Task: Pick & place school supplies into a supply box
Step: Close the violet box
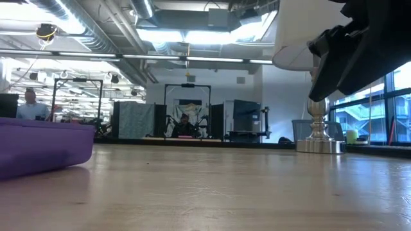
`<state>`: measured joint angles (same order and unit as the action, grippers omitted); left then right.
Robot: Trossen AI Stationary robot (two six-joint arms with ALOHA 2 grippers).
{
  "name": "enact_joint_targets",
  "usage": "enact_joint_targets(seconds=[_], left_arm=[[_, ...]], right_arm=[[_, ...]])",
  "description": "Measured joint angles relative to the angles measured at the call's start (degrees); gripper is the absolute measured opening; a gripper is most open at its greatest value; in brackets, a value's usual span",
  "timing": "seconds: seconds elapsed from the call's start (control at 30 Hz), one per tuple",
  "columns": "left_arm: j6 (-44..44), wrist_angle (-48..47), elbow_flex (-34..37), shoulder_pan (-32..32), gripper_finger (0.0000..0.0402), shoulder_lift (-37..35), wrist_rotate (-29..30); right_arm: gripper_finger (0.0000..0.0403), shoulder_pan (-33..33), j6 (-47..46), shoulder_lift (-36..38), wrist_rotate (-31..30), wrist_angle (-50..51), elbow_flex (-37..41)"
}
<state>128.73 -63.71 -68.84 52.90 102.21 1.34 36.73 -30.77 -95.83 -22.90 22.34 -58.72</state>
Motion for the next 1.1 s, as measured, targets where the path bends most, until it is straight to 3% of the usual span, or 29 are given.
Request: enact_joint_targets(seconds=[0.6,1.1], left_arm=[[1.04,1.52,0.96,0.17,0.0003,0.87,-1.16],[-1.20,8.61,0.98,-1.50,0.0003,3.81,3.15]], right_arm=[[0.0243,0.00,0.01,0.00,0.01,0.27,0.00],[0.0243,0.60,0.03,0.00,0.03,0.50,0.00]])
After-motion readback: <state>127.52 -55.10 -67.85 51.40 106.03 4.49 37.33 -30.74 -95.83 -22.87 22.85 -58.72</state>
